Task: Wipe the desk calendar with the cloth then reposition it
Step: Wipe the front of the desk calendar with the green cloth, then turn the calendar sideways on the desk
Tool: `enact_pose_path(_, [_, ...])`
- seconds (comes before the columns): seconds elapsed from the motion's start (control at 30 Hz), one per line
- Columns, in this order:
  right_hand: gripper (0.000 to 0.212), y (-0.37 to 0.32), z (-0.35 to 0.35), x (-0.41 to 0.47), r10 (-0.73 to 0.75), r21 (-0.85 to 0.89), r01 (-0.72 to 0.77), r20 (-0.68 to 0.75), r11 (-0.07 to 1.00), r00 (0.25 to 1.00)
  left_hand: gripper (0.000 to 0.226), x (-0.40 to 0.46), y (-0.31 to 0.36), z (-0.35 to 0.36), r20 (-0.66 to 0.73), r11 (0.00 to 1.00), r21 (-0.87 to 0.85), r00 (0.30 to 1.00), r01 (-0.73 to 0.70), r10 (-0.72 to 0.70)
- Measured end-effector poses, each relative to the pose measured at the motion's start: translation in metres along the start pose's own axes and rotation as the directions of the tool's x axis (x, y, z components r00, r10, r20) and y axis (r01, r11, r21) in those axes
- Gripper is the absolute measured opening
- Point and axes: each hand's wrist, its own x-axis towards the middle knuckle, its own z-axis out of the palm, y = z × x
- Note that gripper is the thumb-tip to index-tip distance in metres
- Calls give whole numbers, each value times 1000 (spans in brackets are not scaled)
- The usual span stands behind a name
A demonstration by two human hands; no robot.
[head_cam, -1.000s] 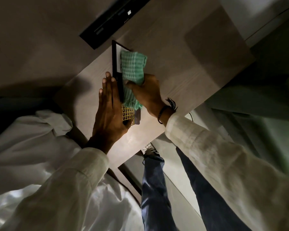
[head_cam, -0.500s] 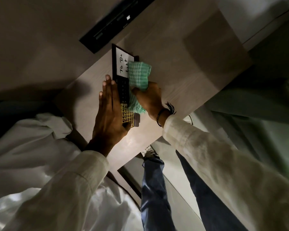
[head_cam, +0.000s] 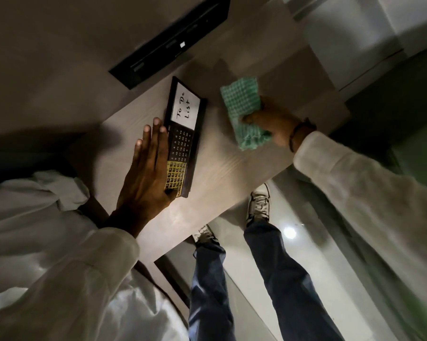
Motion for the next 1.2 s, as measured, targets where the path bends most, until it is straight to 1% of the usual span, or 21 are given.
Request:
enact_pose_path(0.07, [51, 3, -25, 14, 16, -162, -21, -36, 987, 999, 127, 0, 1, -1, 13, 1000, 7, 1000, 2, -2])
enact_pose_path(0.17, [37, 1, -40, 22, -49, -479, -90, -269, 873, 962, 125, 0, 2, -4, 4, 999, 32, 1000, -11, 11])
enact_pose_path(0.27, [57, -15, -32, 8, -222, -601, -92, -428, 794, 876, 115, -4, 5, -8, -35, 999, 52, 999, -15, 17])
enact_pose_path(0.3, [61, -21, -26, 3, -289, -613, -36, -422, 789, 859, 112, -6, 7, -10, -39, 999, 47, 999, -2, 4])
enact_pose_path(0.37, [58, -35, -10, -4, -367, -622, 90, -334, 778, 868, 109, -10, 14, -13, -5, 996, -34, 996, 86, -86])
enact_pose_path(0.43, [51, -56, 11, -4, -350, -622, 158, -199, 767, 915, 105, -14, 24, -16, 54, 939, -207, 961, 276, -271])
enact_pose_path(0.47, [51, -69, 23, -2, -305, -598, 164, -142, 784, 942, 102, -17, 30, -18, 100, 865, -313, 919, 393, -381])
enact_pose_path(0.5, [52, -82, 37, 1, -248, -556, 152, -101, 817, 964, 97, -18, 37, -18, 158, 755, -420, 860, 504, -486])
enact_pose_path(0.53, [53, -94, 50, 5, -197, -520, 136, -65, 843, 978, 93, -20, 44, -19, 222, 607, -515, 778, 606, -588])
enact_pose_path(0.57, [54, -102, 64, 8, -155, -520, 119, -27, 846, 988, 88, -21, 51, -21, 287, 414, -604, 670, 681, -684])
enact_pose_path(0.6, [56, -109, 75, 11, -116, -545, 110, 22, 831, 993, 84, -21, 58, -25, 362, 175, -682, 537, 710, -762])
enact_pose_path(0.63, [61, -113, 85, 13, -85, -571, 109, 68, 814, 994, 82, -20, 63, -29, 467, -98, -727, 386, 679, -796])
enact_pose_path(0.67, [64, -114, 92, 14, -55, -586, 104, 100, 804, 993, 82, -17, 68, -33, 594, -352, -715, 259, 605, -761])
enact_pose_path(0.7, [65, -113, 97, 14, -30, -597, 98, 124, 796, 992, 84, -16, 71, -38, 711, -548, -655, 181, 520, -679])
enact_pose_path(0.73, [64, -110, 100, 14, -19, -618, 98, 133, 780, 991, 89, -16, 72, -41, 794, -678, -589, 160, 441, -586])
enact_pose_path(0.8, [66, -106, 101, 14, -10, -653, 99, 138, 751, 990, 93, -18, 72, -43, 858, -800, -512, 225, 314, -461])
enact_pose_path(0.87, [66, -103, 97, 12, -30, -660, 112, 135, 743, 990, 94, -18, 70, -45, 860, -829, -500, 258, 251, -440])
enact_pose_path(0.97, [63, -95, 83, 10, -26, -620, 88, 109, 779, 994, 92, -16, 59, -57, 851, -816, -521, 230, 250, -473])
enact_pose_path(1.0, [61, -92, 78, 9, -18, -592, 67, 89, 803, 996, 93, -14, 54, -64, 841, -807, -534, 256, 253, -476])
enact_pose_path(1.13, [56, -79, 62, 11, 22, -437, -10, 22, 899, 1000, 94, -7, 28, -82, 752, -750, -623, 437, 224, -494])
enact_pose_path(1.2, [62, -73, 59, 12, 76, -351, -80, -24, 933, 997, 97, -6, 18, -85, 727, -731, -652, 442, 202, -526])
